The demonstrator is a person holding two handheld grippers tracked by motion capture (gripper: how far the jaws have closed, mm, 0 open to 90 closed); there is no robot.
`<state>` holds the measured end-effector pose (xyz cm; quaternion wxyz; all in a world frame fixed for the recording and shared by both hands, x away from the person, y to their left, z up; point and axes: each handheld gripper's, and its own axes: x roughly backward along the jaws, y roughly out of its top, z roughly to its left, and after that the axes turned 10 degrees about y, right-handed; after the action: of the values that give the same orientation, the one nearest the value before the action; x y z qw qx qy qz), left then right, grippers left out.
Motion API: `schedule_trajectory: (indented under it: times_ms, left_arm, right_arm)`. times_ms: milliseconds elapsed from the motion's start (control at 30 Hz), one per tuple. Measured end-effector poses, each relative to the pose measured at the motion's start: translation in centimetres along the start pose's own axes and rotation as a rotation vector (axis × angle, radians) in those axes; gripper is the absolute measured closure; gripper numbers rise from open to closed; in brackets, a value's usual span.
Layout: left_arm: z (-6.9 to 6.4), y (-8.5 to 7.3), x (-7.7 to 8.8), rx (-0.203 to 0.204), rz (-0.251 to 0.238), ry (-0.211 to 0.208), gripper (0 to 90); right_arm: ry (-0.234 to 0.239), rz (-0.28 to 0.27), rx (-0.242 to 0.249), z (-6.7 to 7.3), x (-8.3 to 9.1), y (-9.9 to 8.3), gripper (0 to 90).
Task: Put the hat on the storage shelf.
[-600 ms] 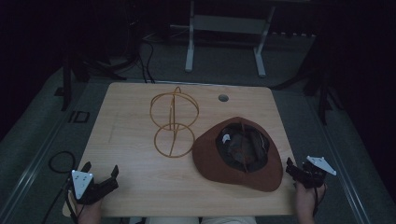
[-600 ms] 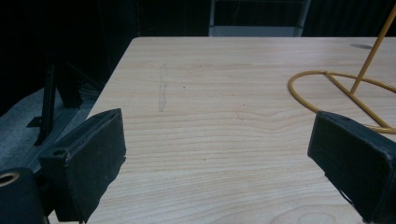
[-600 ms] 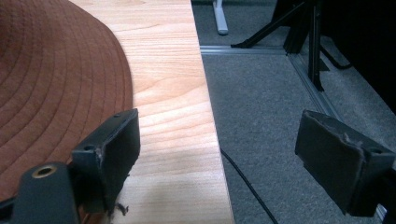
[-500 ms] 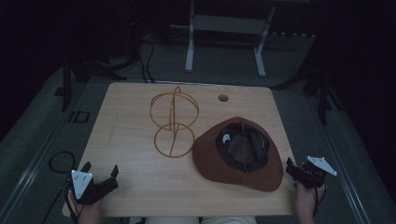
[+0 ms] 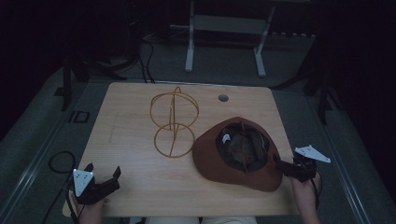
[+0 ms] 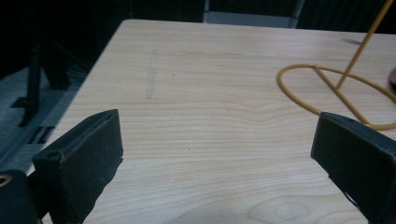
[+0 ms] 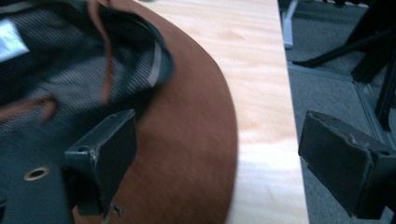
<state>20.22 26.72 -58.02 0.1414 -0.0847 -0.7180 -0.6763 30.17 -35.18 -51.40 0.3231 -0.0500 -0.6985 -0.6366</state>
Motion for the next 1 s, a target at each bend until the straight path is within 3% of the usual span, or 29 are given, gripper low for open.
schedule_trajectory:
  times_ms: [67, 100, 167, 267, 400, 433, 667, 1000]
  left_arm:
    - [0.0, 0.0, 0.0, 0.007, 0.003, -0.01, 2.9]
    - [-0.2, 0.1, 0.0, 0.0, 0.032, -0.02, 2.9]
    - [-0.5, 0.2, 0.0, -0.007, 0.067, -0.01, 2.9]
    - [-0.8, 0.2, -0.2, -0.022, 0.1, -0.025, 2.9]
    - [-1.1, 0.2, -0.2, -0.049, 0.102, -0.057, 2.9]
    - [-1.3, 0.2, -0.2, -0.06, 0.104, -0.063, 2.9]
    - [-1.3, 0.2, -0.2, -0.05, 0.107, -0.08, 2.9]
    - [-1.6, 0.2, -0.2, -0.07, 0.113, -0.096, 3.0]
  right_arm:
    - [0.011, -0.01, 0.024, 0.6, 0.1, 1.1, 11.7]
    - [0.013, -0.001, 0.03, 0.9, 0.0, 1.6, 15.4]
    - [0.067, 0.038, 0.043, 1.3, -0.3, 2.7, 13.4]
    - [0.166, 0.026, -0.004, 1.4, -1.1, 3.9, 13.4]
    - [0.169, 0.034, 0.013, 1.7, -1.8, 4.7, 13.4]
    - [0.17, 0.058, 0.033, 1.9, -3.3, 5.7, 14.7]
    - [0.165, 0.125, 0.09, 1.5, -6.9, 7.1, 19.1]
    - [0.127, 0.229, 0.106, 1.2, -11.1, 6.8, 23.5]
